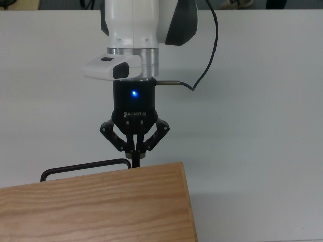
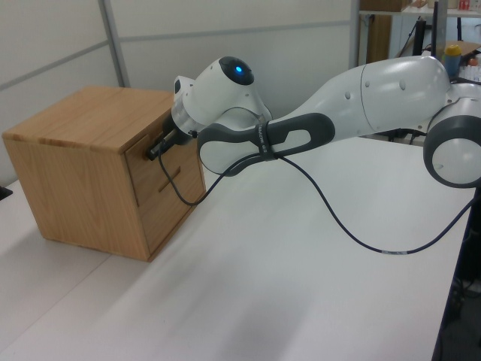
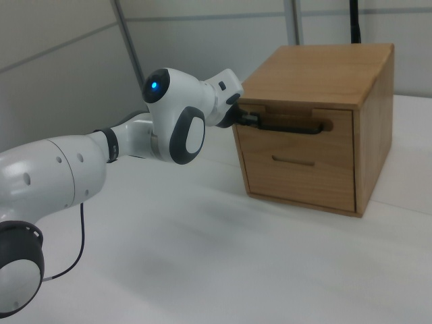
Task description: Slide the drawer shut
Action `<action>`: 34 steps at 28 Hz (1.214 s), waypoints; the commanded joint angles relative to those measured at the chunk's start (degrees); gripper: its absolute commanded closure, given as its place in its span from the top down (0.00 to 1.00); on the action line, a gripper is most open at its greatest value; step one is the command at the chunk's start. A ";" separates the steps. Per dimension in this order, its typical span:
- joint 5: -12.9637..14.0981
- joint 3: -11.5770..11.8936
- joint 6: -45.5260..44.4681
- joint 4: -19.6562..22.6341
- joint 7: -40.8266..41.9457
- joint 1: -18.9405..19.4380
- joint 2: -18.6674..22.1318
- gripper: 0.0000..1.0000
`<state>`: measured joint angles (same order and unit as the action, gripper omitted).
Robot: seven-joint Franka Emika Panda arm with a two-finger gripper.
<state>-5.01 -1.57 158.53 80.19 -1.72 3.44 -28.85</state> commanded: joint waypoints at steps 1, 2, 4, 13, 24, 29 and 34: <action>0.00 0.96 2.40 -0.29 -0.83 -0.28 0.46 0.00; -0.09 0.96 1.70 -0.38 -0.83 -0.45 0.55 0.00; 0.00 0.96 -0.93 -0.38 -0.74 -0.45 0.99 0.00; 1.23 0.78 -23.60 -0.91 -1.00 -0.28 7.49 0.00; 5.18 1.13 -49.19 -2.23 -1.18 -0.28 15.40 0.06; 5.89 1.40 -57.62 -2.32 -1.79 -0.36 18.74 0.08; 5.71 1.66 -64.31 -2.32 -1.88 -0.45 21.64 0.13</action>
<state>-0.16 -0.73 99.24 76.94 -2.79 2.73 -10.17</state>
